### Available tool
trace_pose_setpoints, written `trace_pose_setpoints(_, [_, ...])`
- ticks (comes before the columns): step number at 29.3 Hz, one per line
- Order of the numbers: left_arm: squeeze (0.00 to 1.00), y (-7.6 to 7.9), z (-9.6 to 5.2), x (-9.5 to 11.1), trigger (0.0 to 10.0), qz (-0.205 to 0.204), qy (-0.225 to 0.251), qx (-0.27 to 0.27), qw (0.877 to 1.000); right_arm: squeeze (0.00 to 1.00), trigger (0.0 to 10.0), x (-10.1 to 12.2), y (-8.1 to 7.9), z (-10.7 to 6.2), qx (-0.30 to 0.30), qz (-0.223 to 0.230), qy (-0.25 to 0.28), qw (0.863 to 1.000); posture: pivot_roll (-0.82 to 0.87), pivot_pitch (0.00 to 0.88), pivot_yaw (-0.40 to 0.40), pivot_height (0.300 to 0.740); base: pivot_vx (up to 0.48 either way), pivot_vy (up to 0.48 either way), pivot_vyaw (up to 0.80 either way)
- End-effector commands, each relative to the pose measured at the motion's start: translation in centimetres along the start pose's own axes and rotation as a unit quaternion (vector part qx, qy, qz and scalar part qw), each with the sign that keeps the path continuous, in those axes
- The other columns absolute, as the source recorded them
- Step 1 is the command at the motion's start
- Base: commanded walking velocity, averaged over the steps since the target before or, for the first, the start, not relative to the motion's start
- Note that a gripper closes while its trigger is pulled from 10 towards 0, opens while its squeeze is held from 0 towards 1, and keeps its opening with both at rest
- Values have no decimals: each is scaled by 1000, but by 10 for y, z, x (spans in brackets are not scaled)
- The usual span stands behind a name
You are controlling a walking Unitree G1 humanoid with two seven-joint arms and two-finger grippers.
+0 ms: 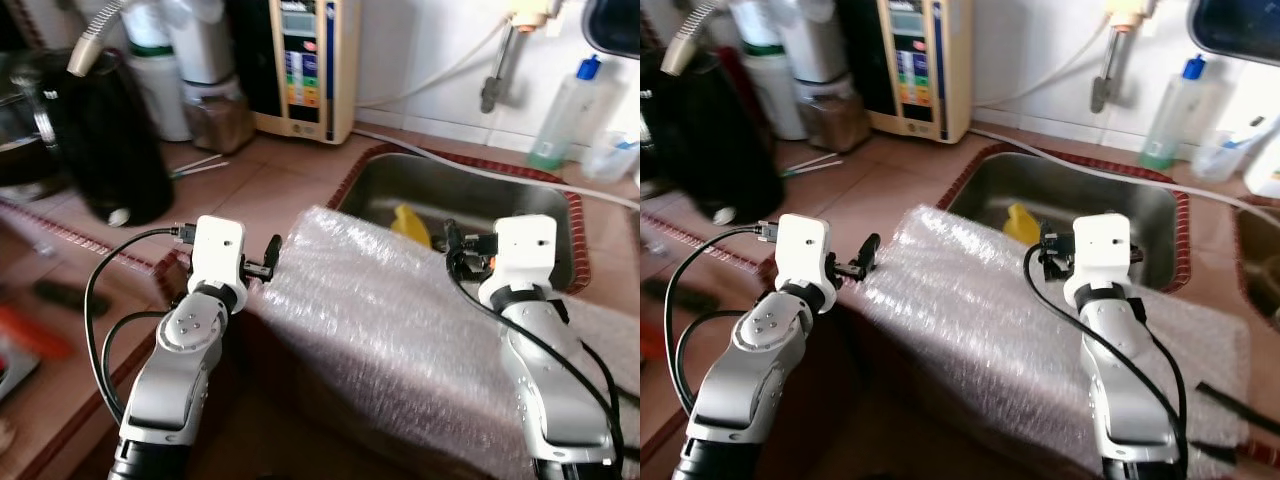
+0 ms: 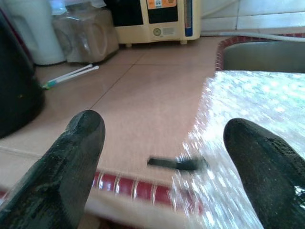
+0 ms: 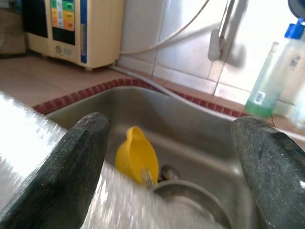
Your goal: Kitchen organization
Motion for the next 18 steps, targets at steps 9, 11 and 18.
trace_pose_setpoints(9, [0, -5, 2, 3, 10000, 1, 1, 7, 1000, 0, 10000, 4, 1, 1, 0, 2, 7, 1000, 11, 0, 57, 740, -272, 0, 0])
trace_pose_setpoints(11, [0, -4, 2, 2, 10000, 0, 0, 6, 1000, 0, 10000, 4, 2, 1, -1, 2, 7, 1000, 10, 0, 58, 740, -281, 0, 0])
trace_pose_setpoints(18, [0, -4, 2, 2, 10000, -2, -1, 5, 1000, 0, 10000, 4, 2, 1, -1, 0, 6, 1000, 7, 0, 57, 740, -283, 0, 0])
Point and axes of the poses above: a point about 5 cm out from each wrist's last joint towards the gripper, its own z axis pointing out of the wrist towards the gripper, its own x axis along the axis of the wrist's last joint, y = z × x, the point moved 2 cm from there along z, pointing out of the wrist towards the gripper, and after that the axes turned 15 degrees about z, right-handed, at the moved point
